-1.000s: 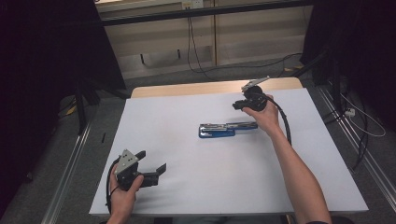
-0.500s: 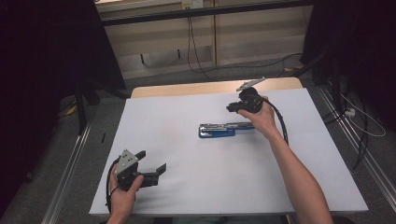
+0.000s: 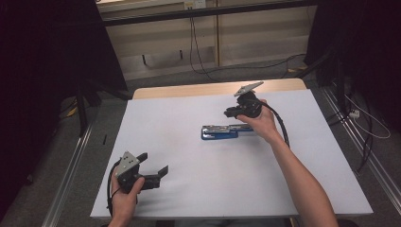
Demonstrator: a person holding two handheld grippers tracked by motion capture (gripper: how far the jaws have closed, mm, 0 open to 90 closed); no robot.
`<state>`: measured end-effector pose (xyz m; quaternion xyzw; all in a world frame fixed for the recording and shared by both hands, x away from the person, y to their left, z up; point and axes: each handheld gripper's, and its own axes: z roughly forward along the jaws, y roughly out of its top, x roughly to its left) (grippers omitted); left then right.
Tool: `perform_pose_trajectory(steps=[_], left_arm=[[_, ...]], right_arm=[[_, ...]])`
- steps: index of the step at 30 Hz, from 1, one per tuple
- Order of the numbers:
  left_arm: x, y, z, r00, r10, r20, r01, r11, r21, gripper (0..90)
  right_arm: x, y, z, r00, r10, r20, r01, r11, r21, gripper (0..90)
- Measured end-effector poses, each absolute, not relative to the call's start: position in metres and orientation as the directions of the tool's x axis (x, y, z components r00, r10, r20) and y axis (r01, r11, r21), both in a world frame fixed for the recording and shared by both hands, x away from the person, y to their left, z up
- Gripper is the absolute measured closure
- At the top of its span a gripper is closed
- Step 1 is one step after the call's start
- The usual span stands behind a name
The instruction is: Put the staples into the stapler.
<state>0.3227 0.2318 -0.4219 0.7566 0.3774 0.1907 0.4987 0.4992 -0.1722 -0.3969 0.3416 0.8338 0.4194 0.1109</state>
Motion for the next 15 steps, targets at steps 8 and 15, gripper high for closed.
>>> perform_pose_trajectory(steps=[8, 15], left_arm=[[0.323, 0.231, -0.422, 0.645, 0.759, -0.088, 0.384, -0.222, 0.896, 4.5], [0.323, 0.231, -0.422, 0.649, 0.757, -0.080, 0.382, -0.233, 0.895, 4.4]], right_arm=[[0.495, -0.161, -0.393, -0.778, 0.619, 0.110, 0.448, 0.423, 0.788, 79.4], [0.495, -0.160, -0.395, -0.786, 0.604, 0.136, 0.453, 0.412, 0.790, 79.5]])
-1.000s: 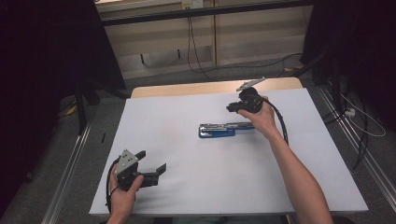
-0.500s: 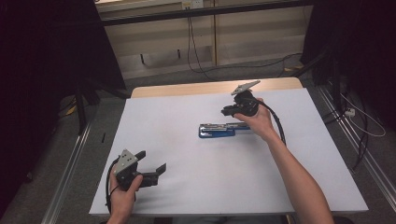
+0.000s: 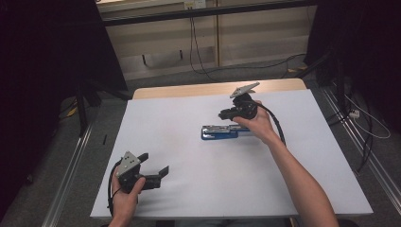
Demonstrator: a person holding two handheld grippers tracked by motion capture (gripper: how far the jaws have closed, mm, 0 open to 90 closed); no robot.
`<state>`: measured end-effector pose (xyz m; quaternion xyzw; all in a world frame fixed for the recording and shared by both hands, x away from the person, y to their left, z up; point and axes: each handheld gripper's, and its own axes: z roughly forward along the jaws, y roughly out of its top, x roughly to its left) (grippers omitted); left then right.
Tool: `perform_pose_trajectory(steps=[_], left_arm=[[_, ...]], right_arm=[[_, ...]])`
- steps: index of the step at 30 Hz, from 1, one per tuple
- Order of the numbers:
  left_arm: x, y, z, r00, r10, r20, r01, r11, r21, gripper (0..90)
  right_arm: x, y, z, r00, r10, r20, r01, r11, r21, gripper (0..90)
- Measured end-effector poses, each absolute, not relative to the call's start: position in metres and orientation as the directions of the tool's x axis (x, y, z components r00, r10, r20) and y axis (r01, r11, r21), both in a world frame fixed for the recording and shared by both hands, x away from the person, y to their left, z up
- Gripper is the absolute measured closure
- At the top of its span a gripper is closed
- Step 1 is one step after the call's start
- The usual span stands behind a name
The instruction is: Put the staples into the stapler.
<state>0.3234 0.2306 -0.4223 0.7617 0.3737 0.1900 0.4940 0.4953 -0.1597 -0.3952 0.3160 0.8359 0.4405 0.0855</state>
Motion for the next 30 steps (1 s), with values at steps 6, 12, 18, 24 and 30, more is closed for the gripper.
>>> perform_pose_trajectory(steps=[6, 12, 18, 24, 30], left_arm=[[0.323, 0.231, -0.423, 0.644, 0.760, -0.083, 0.383, -0.226, 0.896, 4.5], [0.323, 0.231, -0.422, 0.643, 0.761, -0.086, 0.382, -0.223, 0.897, 4.5], [0.323, 0.232, -0.422, 0.638, 0.765, -0.087, 0.384, -0.218, 0.897, 4.5], [0.323, 0.232, -0.422, 0.640, 0.764, -0.085, 0.382, -0.220, 0.898, 4.5], [0.323, 0.232, -0.422, 0.642, 0.762, -0.082, 0.378, -0.221, 0.899, 4.5]], right_arm=[[0.495, -0.154, -0.397, -0.802, 0.581, 0.137, 0.444, 0.427, 0.788, 79.4], [0.494, -0.148, -0.398, -0.814, 0.565, 0.133, 0.423, 0.421, 0.803, 79.4], [0.495, -0.141, -0.401, -0.822, 0.553, 0.136, 0.413, 0.414, 0.811, 79.4], [0.496, -0.135, -0.403, -0.829, 0.542, 0.136, 0.406, 0.416, 0.813, 79.4], [0.495, -0.131, -0.404, -0.837, 0.527, 0.146, 0.410, 0.428, 0.805, 79.4]])
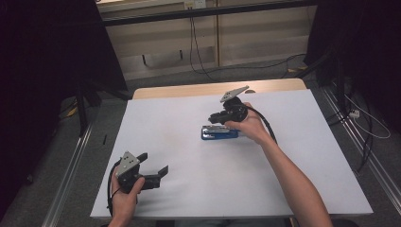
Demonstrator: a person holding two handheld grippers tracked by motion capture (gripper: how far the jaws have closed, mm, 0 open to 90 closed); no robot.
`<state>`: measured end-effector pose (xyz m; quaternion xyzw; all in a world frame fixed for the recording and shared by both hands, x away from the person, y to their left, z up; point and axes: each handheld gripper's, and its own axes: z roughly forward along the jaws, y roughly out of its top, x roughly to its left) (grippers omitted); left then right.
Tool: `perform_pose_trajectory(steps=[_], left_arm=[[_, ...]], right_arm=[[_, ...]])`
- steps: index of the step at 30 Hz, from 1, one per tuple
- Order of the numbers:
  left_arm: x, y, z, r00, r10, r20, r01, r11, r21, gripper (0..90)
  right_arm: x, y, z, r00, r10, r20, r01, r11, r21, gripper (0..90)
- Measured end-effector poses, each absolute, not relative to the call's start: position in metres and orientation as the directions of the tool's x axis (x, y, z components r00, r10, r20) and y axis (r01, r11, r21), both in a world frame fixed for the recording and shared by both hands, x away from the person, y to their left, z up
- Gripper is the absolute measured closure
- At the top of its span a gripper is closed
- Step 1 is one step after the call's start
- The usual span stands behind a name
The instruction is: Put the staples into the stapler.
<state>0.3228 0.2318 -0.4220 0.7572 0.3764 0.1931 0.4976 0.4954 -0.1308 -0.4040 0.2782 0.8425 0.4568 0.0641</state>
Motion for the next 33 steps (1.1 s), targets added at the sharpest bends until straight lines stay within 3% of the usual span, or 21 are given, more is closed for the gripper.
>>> perform_pose_trajectory(steps=[20, 33], left_arm=[[0.3230, 0.2316, -0.4225, 0.643, 0.761, -0.089, 0.385, -0.220, 0.896, 4.5], [0.3233, 0.2311, -0.4227, 0.647, 0.758, -0.084, 0.384, -0.228, 0.895, 4.4]], right_arm=[[0.4980, -0.1310, -0.4042, -0.884, 0.459, 0.091, 0.329, 0.471, 0.819, 79.4], [0.4995, -0.1255, -0.4096, -0.929, 0.364, 0.075, 0.275, 0.538, 0.797, 79.4]])
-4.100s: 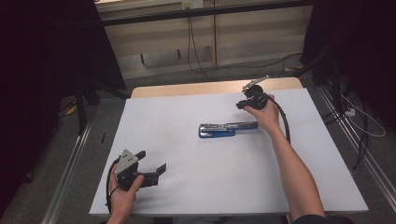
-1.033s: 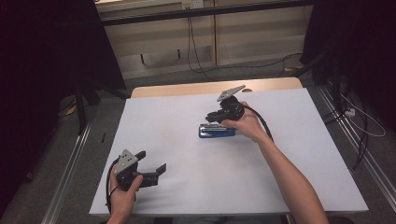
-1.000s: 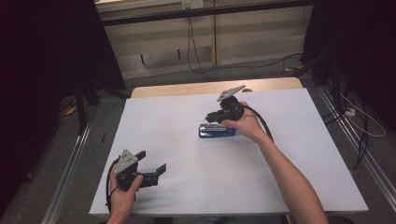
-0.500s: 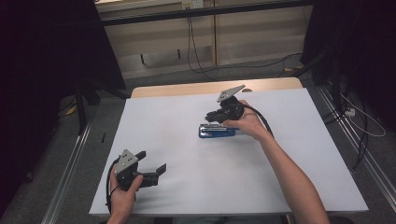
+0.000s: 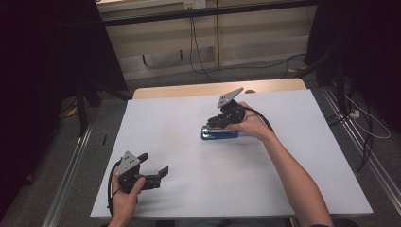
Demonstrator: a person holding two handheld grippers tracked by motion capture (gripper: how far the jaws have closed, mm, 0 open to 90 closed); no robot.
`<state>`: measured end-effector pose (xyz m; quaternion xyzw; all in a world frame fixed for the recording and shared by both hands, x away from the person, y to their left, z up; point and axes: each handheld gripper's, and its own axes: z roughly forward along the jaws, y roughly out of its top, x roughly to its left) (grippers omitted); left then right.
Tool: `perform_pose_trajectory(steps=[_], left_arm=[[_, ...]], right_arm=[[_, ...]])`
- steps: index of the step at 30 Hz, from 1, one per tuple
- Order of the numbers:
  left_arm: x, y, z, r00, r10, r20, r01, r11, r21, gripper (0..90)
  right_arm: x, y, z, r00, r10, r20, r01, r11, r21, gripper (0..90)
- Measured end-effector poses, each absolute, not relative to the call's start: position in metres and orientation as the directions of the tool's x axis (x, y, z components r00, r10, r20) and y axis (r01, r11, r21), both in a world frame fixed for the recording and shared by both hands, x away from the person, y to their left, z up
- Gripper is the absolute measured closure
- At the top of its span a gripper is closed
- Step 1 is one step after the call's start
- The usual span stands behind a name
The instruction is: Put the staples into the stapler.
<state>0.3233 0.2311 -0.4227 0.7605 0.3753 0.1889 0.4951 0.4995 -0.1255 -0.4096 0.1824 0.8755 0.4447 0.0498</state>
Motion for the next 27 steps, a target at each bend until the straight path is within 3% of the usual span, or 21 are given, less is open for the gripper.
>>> perform_pose_trajectory(steps=[27], left_arm=[[0.323, 0.232, -0.422, 0.649, 0.756, -0.088, 0.385, -0.226, 0.895, 4.5]], right_arm=[[0.514, -0.122, -0.423, -0.953, 0.301, 0.036, 0.219, 0.603, 0.767, 79.4]])
